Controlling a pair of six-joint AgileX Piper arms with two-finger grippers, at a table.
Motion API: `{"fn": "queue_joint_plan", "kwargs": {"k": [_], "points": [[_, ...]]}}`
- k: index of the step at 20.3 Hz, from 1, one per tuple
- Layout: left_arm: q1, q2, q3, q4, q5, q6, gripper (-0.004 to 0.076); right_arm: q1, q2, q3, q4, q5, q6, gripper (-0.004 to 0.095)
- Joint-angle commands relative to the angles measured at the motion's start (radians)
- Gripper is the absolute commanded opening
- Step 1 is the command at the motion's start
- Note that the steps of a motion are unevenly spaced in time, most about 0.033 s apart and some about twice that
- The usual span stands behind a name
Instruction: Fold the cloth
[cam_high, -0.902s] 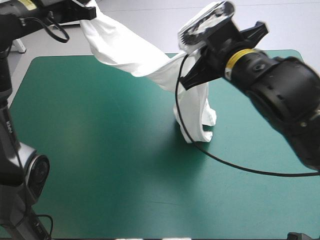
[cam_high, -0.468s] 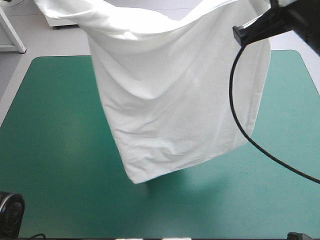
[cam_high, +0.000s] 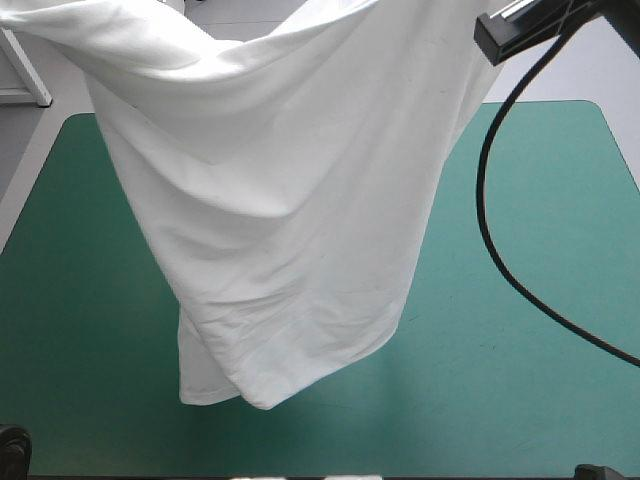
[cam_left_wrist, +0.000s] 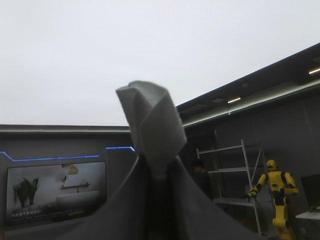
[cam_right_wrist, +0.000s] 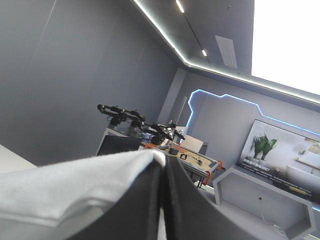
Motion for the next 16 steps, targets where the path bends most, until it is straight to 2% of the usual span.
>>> {"fn": "queue_joint_plan", "kwargs": {"k": [1,2,3,4,5,6,8,9,11,13,16], "points": [[0.0,0.039,0.063,0.015,-0.05,-0.002,-0.0009,-0.006,0.007,-0.013,-0.17,-0.023,0.092,-0.0019],[0.0,0.055,0.09,0.015,-0.04,-0.006,-0.0009,-0.006,0.018,-0.013,-0.242,0.028,0.143,-0.0019],[0.0,0.09,0.139,0.015,-0.015,-0.006,-0.0009,-0.006,0.047,-0.011,-0.355,0.153,0.202,-0.0019],[0.0,0.109,0.166,0.015,0.0,-0.006,-0.0009,-0.006,0.066,-0.011,-0.403,0.223,0.217,-0.0019],[0.0,0.156,0.215,0.015,0.023,-0.006,-0.0009,-0.034,0.101,-0.011,-0.418,0.317,0.237,-0.0019],[0.0,0.181,0.236,0.015,0.027,-0.008,-0.0009,-0.067,0.12,-0.011,-0.393,0.333,0.257,-0.0019],[-0.01,0.253,0.28,0.022,0.027,-0.013,-0.0009,-0.222,0.185,-0.011,-0.22,0.345,0.273,-0.0019],[-0.017,0.301,0.289,0.022,0.027,-0.013,-0.0009,-0.338,0.232,-0.011,-0.061,0.358,0.275,-0.0019],[-0.021,0.374,0.296,0.047,0.02,-0.009,-0.0009,-0.492,0.32,-0.009,0.158,0.361,0.273,-0.0019],[-0.025,0.459,0.296,0.107,-0.016,-0.014,-0.0009,-0.61,0.424,-0.009,0.284,0.361,0.256,-0.0019],[-0.025,0.595,0.296,0.116,-0.062,-0.022,-0.0009,-0.722,0.566,-0.009,0.437,0.361,0.248,-0.0019]]}}
